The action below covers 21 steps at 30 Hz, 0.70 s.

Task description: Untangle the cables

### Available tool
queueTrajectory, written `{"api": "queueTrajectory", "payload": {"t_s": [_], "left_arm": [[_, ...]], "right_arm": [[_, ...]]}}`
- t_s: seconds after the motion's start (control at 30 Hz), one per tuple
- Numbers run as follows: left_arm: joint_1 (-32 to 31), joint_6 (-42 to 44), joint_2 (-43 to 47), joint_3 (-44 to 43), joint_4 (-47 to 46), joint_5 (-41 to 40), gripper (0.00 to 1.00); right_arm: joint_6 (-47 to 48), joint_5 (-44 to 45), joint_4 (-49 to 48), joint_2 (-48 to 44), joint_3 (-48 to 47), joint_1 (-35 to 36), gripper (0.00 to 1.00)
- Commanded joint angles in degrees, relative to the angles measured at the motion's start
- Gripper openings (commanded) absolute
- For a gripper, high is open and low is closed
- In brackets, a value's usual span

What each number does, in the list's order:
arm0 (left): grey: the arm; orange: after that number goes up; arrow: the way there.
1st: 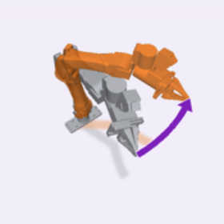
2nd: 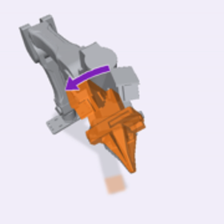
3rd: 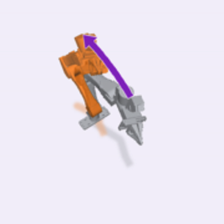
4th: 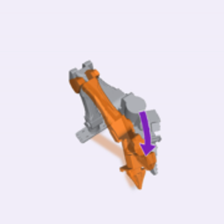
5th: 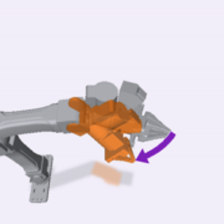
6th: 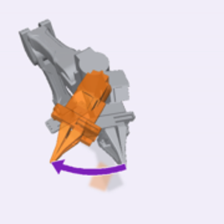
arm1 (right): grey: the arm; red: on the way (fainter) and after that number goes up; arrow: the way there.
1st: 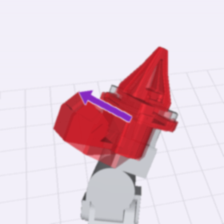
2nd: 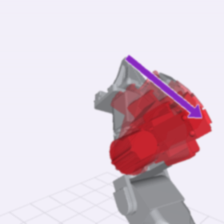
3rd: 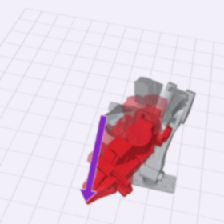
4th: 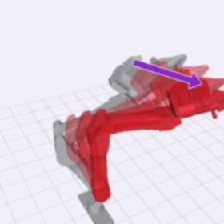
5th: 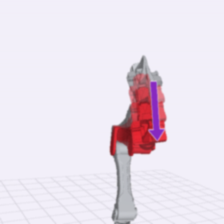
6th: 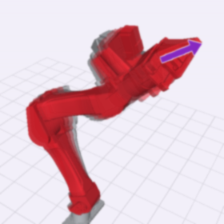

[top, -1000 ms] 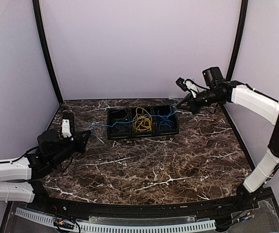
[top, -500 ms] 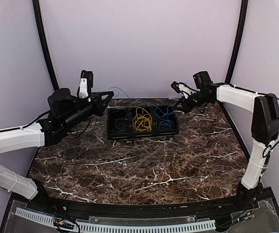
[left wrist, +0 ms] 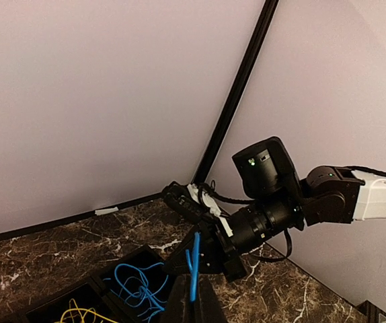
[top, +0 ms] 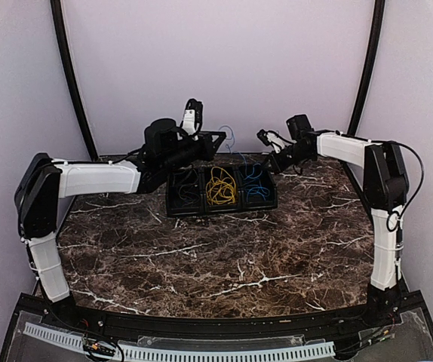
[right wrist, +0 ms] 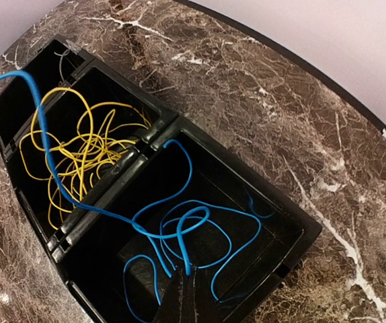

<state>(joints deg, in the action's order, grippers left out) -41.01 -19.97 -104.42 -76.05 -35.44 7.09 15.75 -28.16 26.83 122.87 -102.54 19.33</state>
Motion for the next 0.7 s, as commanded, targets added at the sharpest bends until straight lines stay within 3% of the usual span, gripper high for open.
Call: {"api": "queueTrajectory", "payload": {"t_s": [0.0,0.07,0.17,0.33,0.67], "left_arm": [[0.2,-1.4,-6.9,-9.0,-0.7,1.2,0.00],[0.2,-1.7,-10.0,-12.1,-0.1,0.9,0.00],[0.2,-2.5,-14.4,-16.1,0.5,0.4,0.00],[0.2,-4.6,-20.2,-19.3,0.2,0.8,0.00],[-1.2,-9.5,-31.5,-28.7,-0.8,4.0,0.00]], "right_arm": [[-1.7,-0.1,0.5,1.2,-1.5,-0.1,0.00],[-1.8,-1.1,1.1,1.0,-1.2,-0.1,0.06],[-1.8,-2.1,4.0,0.5,-2.3,-0.1,0.23],[-0.7,-0.4,5.2,-6.2,2.0,-0.9,0.35],[0.2,-1.6,2.1,-20.3,15.3,-4.6,0.39]]}}
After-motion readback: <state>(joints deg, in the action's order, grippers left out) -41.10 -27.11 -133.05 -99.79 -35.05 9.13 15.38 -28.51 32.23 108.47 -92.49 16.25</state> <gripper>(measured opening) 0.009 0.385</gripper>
